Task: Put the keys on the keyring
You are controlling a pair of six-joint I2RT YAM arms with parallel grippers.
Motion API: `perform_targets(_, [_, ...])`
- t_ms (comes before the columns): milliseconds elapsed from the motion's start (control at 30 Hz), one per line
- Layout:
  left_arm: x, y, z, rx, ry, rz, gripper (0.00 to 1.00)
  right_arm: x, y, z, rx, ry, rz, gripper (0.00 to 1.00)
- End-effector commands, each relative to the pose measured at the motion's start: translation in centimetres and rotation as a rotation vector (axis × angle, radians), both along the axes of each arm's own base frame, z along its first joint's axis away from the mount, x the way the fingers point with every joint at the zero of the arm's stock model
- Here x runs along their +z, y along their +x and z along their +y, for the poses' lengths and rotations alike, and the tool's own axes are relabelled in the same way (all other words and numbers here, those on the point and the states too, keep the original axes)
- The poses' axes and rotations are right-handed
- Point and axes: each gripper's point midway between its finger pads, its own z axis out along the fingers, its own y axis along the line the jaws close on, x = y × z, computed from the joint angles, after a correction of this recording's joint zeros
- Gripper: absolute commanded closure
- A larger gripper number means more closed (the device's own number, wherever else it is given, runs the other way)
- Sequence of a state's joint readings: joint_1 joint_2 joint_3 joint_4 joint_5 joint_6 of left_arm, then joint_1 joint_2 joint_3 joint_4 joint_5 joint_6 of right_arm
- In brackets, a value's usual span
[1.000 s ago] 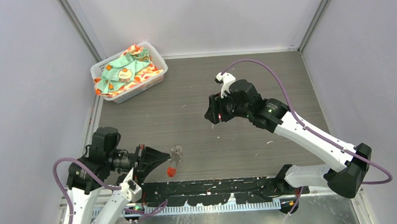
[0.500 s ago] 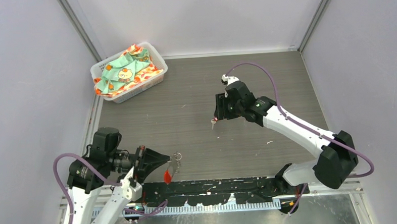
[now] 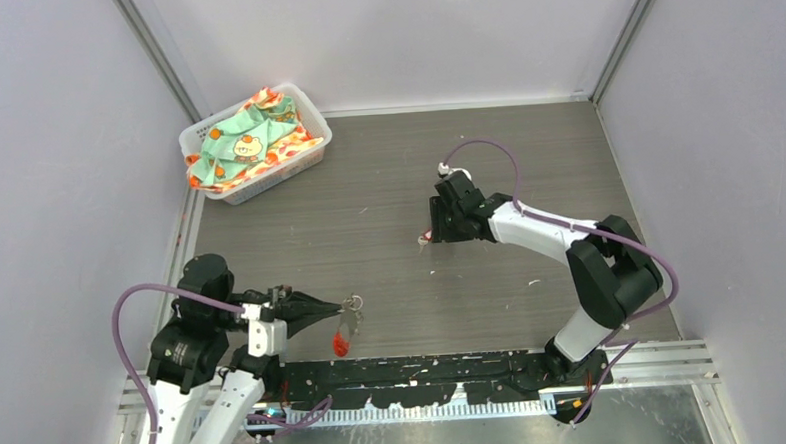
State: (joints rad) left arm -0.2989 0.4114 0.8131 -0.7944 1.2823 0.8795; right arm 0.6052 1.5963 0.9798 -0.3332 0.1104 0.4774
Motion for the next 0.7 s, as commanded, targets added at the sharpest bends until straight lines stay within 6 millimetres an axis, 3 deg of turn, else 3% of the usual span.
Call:
perform_targets(0, [1.5,0.0,-0.2,-0.005,-0.022,0.019,1.00,2.3,3.5,2.8,0.048,0.075,-0.096,0.50])
perform_targets(233, [1.3,-0.1,-0.1,0.001,-0.013,0.056,1.00,2.5,3.2,4.8,0.328,0.074,-0.183,0.52])
perform_targets(433, [1.5,-0.1,-0.2,-0.001,-0.012,0.081,1.00,2.0,2.3,5.3,0.662,0.013,-0.182,0.42])
perform_targets(667, [1.8,-0.2,-0.1,0.006,-0.008,0.085,1.00,-0.1,2.4,4.7,0.772,0.000,-0.135,0.43])
